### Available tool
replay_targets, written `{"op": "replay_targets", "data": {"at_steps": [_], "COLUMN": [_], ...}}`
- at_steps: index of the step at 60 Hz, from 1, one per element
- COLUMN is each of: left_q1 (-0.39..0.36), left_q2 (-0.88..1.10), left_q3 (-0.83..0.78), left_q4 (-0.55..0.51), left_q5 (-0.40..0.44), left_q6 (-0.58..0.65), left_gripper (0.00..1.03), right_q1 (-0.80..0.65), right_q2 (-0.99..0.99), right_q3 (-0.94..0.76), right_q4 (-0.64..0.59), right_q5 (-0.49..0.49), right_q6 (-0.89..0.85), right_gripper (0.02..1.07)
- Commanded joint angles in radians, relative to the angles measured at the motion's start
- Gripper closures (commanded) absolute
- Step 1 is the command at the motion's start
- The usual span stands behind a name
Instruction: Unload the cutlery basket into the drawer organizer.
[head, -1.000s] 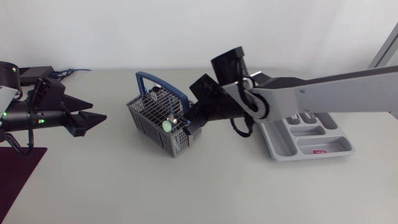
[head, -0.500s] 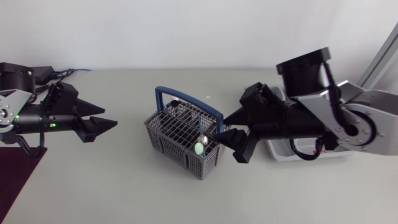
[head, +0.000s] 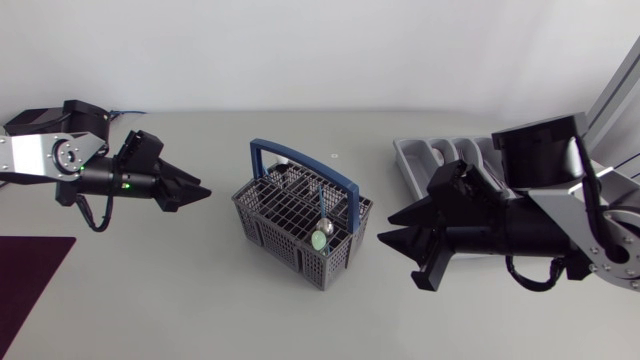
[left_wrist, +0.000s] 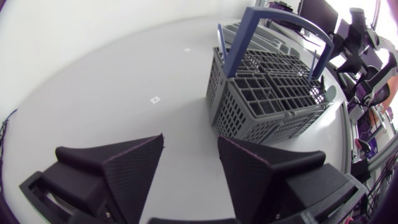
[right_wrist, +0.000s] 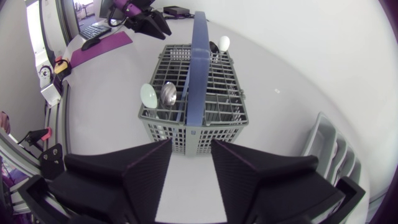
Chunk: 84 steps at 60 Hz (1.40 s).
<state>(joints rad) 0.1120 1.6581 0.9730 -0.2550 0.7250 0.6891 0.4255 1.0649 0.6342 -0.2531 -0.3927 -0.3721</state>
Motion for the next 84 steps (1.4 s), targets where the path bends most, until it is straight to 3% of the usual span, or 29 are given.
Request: {"op": "replay_targets", "data": {"at_steps": [1, 12, 30, 60, 84], "left_q1": [-0.034, -0.121, -0.187, -0.175, -0.100], "left_q2": [0.071, 0.115, 0.155, 0.017, 0.015], "left_q3": [0.059, 0.095, 0.090, -0.042, -0.031], "left_q4": [0.000, 0.002, 0.002, -0.007, -0.007], "left_q5": [0.030, 0.040, 0.040, 0.040, 0.040], "left_q6": [0.007, 0.021, 0.038, 0.070, 0.078], "left_gripper": [0.63, 0.71, 0.71, 0.71, 0.71], "right_q1": [-0.010, -0.014, -0.024, -0.031, 0.045], "right_q2": [0.044, 0.185, 0.391, 0.635, 0.765], "right_q3": [-0.030, -0.024, 0.036, 0.331, 0.490], "right_q4": [0.044, 0.146, 0.258, 0.253, 0.233], "right_q5": [0.000, 0.014, 0.029, 0.028, 0.089], "right_q6": [-0.024, -0.021, -0.024, -0.014, 0.010], "right_gripper": [0.97, 1.01, 1.01, 1.01, 1.01]}}
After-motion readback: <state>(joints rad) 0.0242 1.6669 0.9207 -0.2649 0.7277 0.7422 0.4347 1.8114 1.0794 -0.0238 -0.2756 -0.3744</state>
